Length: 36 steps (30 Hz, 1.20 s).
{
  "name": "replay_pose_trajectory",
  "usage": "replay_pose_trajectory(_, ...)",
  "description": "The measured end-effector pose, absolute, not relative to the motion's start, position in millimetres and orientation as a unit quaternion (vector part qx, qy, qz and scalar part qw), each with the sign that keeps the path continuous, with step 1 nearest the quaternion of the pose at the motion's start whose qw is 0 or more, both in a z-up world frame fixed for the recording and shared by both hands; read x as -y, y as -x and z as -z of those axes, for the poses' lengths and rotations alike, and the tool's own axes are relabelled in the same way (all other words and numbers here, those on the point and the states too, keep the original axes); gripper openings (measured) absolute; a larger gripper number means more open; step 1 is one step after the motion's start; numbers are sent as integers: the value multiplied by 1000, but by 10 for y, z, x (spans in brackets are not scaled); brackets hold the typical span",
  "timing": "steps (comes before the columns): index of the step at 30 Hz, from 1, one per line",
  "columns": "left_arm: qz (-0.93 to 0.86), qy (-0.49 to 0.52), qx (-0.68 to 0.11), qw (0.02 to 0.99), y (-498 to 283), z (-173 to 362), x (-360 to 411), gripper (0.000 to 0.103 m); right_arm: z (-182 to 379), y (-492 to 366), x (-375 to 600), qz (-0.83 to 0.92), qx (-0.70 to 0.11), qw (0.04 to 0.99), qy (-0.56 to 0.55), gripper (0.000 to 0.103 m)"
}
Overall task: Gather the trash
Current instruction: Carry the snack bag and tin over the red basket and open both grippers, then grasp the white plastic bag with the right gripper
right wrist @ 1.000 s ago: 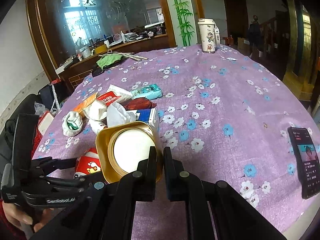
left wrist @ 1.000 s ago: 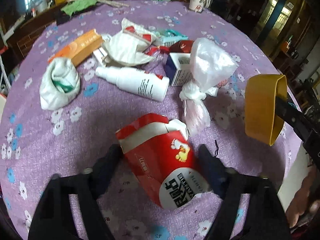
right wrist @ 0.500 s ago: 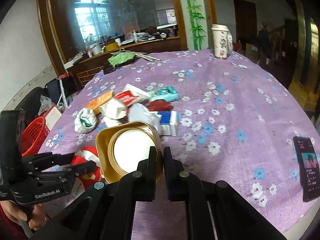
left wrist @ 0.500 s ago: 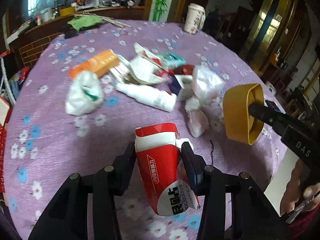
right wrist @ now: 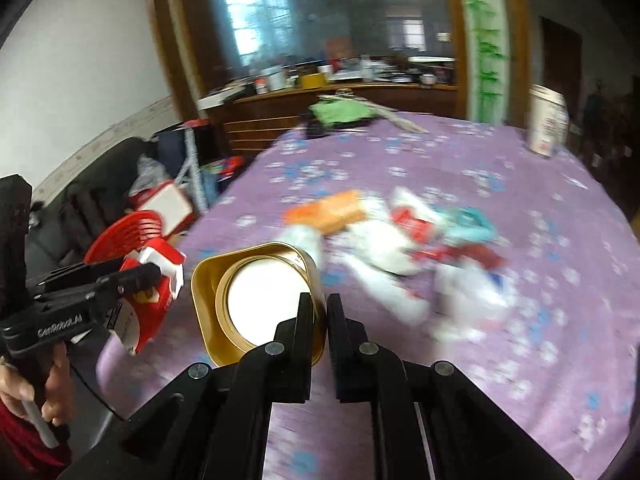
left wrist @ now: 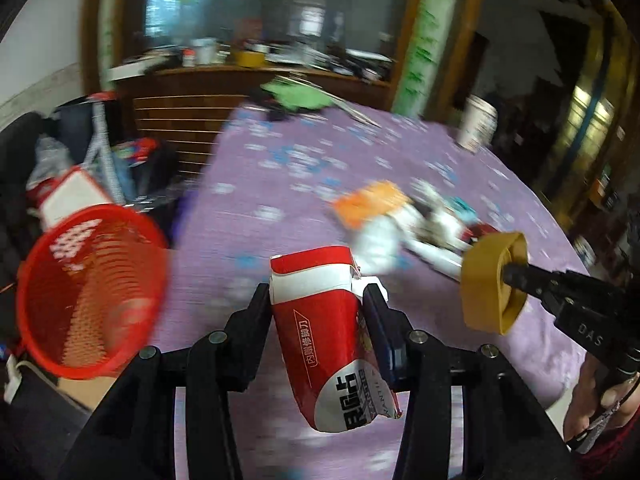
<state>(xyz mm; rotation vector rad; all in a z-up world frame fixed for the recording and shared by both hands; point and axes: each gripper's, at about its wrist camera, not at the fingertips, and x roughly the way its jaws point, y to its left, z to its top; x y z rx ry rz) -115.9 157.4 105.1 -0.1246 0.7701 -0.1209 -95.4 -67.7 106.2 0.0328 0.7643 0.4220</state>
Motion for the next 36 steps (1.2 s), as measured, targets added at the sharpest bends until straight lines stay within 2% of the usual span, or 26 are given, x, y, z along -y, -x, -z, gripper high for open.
replay_pose_trajectory(8,-45,104,-358,927,1279,-1096,-2867,45,-1173,727,-435,-277,-370,886,21,8)
replay_pose_trajectory(17,-110,131,-360,917,1289,-911,-3708,46,-1159,514,-1643,-338,-375,861,61,8)
replay_pose_trajectory(22,-122,147,-362,913,1252,-801,-3924,48,-1023,363,-2095,-347,-387,851,72,9)
replay_pose_trajectory(27,-123,164,-355,912,1221,-771,-4004,59,-979,263,-2283,-359,-379,850,70,11)
replay_pose_trajectory(36,-77,146,-337,927,1272,-958,-3553,65,-1031,501,-1543,-326,-363,871,51,12)
